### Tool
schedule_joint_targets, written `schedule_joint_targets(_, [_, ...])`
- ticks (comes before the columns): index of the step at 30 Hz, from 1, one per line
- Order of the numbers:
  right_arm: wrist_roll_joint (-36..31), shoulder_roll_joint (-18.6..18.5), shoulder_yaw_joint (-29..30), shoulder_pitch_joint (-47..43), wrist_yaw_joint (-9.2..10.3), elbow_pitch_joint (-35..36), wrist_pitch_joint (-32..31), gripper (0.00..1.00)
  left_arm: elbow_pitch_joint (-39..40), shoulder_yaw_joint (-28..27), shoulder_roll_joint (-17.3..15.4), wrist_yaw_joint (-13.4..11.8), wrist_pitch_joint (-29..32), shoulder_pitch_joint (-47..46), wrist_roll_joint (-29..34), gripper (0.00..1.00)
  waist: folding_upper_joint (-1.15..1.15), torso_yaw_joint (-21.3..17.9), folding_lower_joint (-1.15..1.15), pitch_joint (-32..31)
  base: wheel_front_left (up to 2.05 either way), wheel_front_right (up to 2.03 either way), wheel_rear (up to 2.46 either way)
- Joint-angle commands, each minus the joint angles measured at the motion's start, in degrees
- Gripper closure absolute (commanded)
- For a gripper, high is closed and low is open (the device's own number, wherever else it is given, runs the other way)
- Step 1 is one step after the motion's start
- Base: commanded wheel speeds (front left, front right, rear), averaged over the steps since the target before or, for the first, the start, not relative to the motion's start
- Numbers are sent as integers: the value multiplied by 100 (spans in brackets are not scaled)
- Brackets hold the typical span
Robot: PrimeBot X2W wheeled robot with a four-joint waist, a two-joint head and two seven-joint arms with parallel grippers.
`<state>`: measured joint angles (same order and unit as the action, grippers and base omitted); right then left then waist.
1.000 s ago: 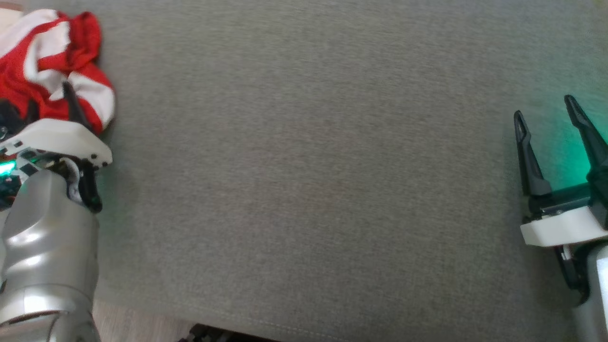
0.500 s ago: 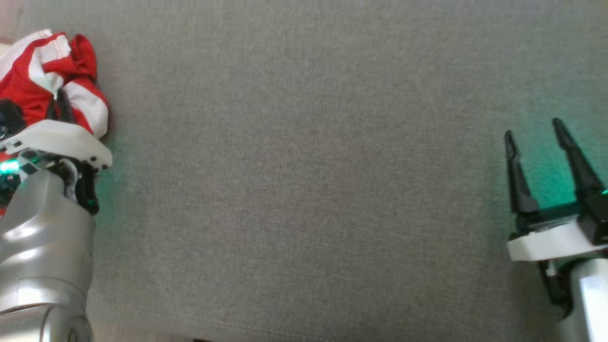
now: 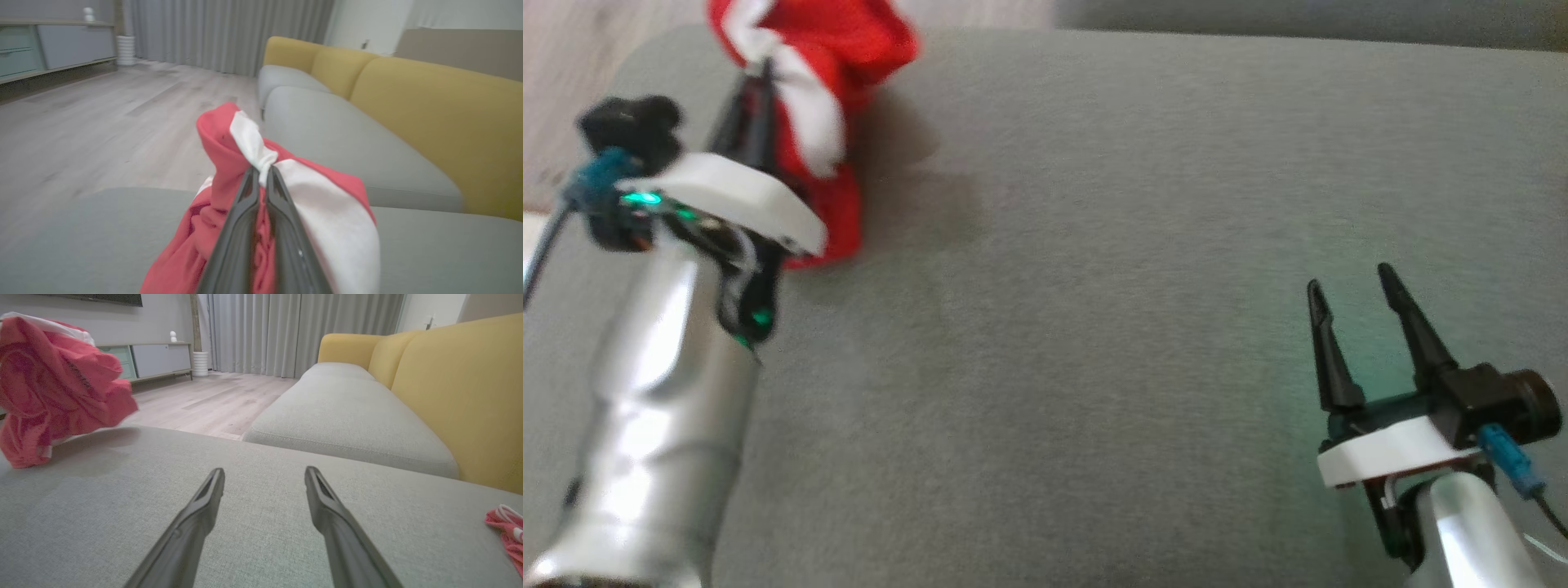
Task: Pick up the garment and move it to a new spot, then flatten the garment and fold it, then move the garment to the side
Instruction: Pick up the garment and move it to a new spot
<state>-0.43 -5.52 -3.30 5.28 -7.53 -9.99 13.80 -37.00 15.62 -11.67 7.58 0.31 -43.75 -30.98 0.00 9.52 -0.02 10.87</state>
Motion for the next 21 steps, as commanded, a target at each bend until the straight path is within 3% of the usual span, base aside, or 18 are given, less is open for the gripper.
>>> schedule_joint_targets(1, [39, 23, -149, 131, 4, 108, 81, 0, 505, -7, -279, -10, 161, 0, -150, 100, 0, -321, 2, -274, 0, 0, 0])
schedule_joint_targets(6, [98, 143, -221, 214, 4, 13, 112, 0, 2607, 466, -401, -10, 1125, 900, -989, 100, 0, -790, 2, -315, 0, 0, 0])
schedule_joint_targets(11, [161, 214, -278, 240, 4, 75, 117, 0, 4310, 764, -278, -139, 1781, 1581, -1486, 100, 0, -1270, 2, -246, 0, 0, 0])
schedule_joint_targets(17, [233, 252, -392, 307, 4, 125, 118, 0, 5572, 974, -15, -406, 2195, 1745, -1864, 100, 0, -1840, 2, -151, 0, 0, 0])
schedule_joint_targets(21, [278, 259, -427, 369, 4, 149, 118, 0, 5984, 946, 162, -574, 2385, 1669, -2195, 100, 0, -2076, 2, -64, 0, 0, 0])
